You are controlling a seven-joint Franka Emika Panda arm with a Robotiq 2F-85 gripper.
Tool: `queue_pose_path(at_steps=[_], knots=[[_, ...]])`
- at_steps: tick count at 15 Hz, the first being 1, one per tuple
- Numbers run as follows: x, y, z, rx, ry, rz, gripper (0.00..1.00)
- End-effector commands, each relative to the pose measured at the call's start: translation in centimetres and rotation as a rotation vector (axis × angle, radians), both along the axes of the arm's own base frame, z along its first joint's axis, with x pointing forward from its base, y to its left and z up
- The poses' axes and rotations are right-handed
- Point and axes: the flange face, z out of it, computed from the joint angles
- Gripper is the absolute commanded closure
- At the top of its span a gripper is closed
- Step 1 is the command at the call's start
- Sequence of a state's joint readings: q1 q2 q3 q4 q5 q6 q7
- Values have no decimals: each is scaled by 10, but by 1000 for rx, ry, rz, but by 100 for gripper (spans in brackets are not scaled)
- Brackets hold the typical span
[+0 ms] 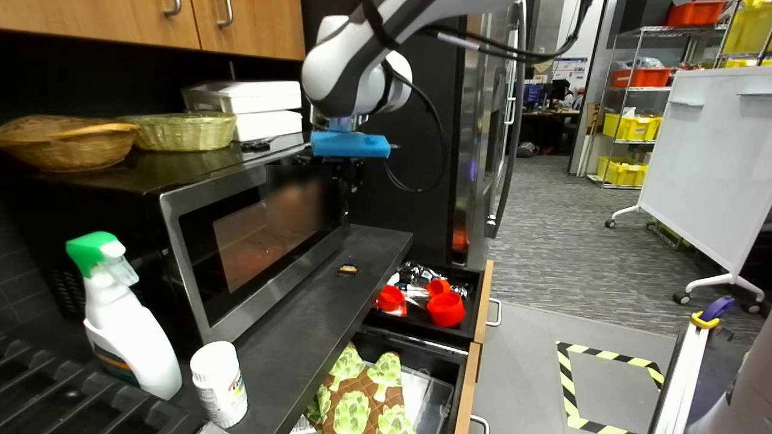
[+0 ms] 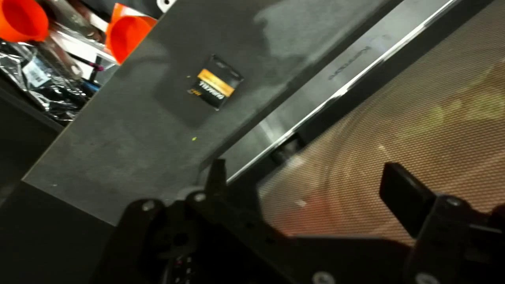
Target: Pick up the black square box from the microwave top and put it on the kitchen counter
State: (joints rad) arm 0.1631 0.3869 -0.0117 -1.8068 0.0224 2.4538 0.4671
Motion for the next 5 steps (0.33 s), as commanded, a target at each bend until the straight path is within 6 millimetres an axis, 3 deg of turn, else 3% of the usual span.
queue_pose_path(at_steps=[1,3,5], knots=[[-7,23,1,3,-22,12,0],[-21,52,2,6,-37,26,0],[-25,53,6,7,-43,25,0]])
